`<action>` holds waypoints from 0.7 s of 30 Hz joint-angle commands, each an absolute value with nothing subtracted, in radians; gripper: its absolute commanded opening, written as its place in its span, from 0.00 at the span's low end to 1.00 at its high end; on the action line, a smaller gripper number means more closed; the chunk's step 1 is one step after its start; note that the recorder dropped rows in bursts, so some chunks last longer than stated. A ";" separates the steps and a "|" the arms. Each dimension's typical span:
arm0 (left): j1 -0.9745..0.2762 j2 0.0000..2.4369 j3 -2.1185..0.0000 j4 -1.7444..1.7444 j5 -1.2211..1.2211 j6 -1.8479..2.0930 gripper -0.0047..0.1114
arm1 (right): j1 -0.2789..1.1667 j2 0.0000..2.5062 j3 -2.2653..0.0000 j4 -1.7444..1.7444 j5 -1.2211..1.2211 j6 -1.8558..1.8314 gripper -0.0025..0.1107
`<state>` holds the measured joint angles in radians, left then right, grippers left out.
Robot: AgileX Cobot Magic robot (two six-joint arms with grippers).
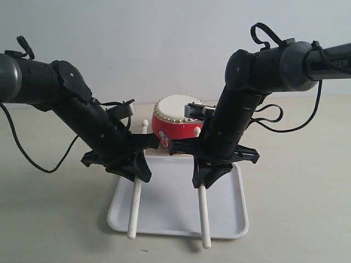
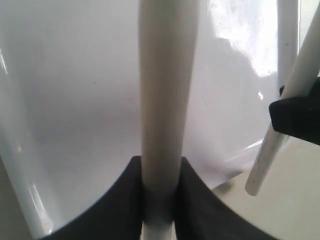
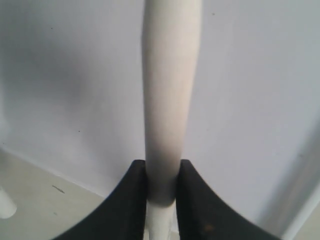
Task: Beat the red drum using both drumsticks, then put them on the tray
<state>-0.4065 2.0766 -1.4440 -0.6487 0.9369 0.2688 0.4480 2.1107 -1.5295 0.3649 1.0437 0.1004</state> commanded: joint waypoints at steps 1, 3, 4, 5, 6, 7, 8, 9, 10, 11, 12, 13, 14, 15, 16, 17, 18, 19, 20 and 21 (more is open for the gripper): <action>-0.408 2.072 -1.443 -0.644 0.942 0.257 0.04 | 0.449 2.122 -1.523 0.359 1.030 0.127 0.02; -0.408 2.072 -1.443 -0.639 0.954 0.257 0.04 | 0.449 2.144 -1.523 0.366 1.040 0.127 0.02; -0.408 2.072 -1.443 -0.637 0.954 0.257 0.04 | 0.449 2.151 -1.523 0.366 1.042 0.127 0.02; -0.408 2.072 -1.443 -0.632 0.954 0.257 0.04 | 0.449 2.157 -1.523 0.366 1.042 0.127 0.02; -0.408 2.072 -1.443 -0.632 0.954 0.257 0.04 | 0.449 2.162 -1.523 0.366 1.044 0.127 0.02; -0.408 2.072 -1.443 -0.630 0.954 0.257 0.04 | 0.449 2.166 -1.523 0.366 1.044 0.127 0.02; -0.408 2.072 -1.443 -0.630 0.954 0.257 0.04 | 0.449 2.170 -1.523 0.366 1.044 0.127 0.02; -0.408 2.072 -1.443 -0.630 0.952 0.257 0.04 | 0.449 2.172 -1.523 0.366 1.044 0.127 0.02; -0.408 2.072 -1.443 -0.630 0.952 0.257 0.04 | 0.449 2.174 -1.523 0.366 1.044 0.127 0.02; -0.408 2.072 -1.443 -0.630 0.951 0.257 0.04 | 0.449 2.177 -1.523 0.366 1.042 0.127 0.02; -0.408 2.072 -1.443 -0.630 0.951 0.257 0.04 | 0.449 2.177 -1.523 0.361 1.042 0.134 0.03; -0.408 2.072 -1.443 -0.630 0.951 0.257 0.04 | 0.449 2.177 -1.523 0.358 1.042 0.136 0.04; -0.408 2.072 -1.443 -0.630 0.951 0.257 0.04 | 0.449 2.177 -1.523 0.357 1.042 0.136 0.05; -0.408 2.072 -1.443 -0.630 0.951 0.257 0.04 | 0.449 2.177 -1.523 0.355 1.040 0.136 0.07; -0.408 2.072 -1.443 -0.630 0.951 0.257 0.04 | 0.446 2.177 -1.523 0.356 1.038 0.136 0.09; -0.408 2.072 -1.443 -0.630 0.951 0.257 0.04 | 0.446 2.177 -1.523 0.356 1.036 0.136 0.11; -0.408 2.072 -1.443 -0.630 0.951 0.257 0.04 | 0.446 2.177 -1.523 0.356 1.034 0.136 0.12; -0.408 2.072 -1.443 -0.630 0.951 0.257 0.04 | 0.446 2.177 -1.523 0.356 1.029 0.138 0.13; -0.408 2.072 -1.443 -0.630 0.951 0.257 0.04 | 0.446 2.177 -1.523 0.356 1.024 0.143 0.13; -0.408 2.072 -1.443 -0.630 0.951 0.257 0.04 | 0.446 2.177 -1.523 0.356 1.020 0.143 0.14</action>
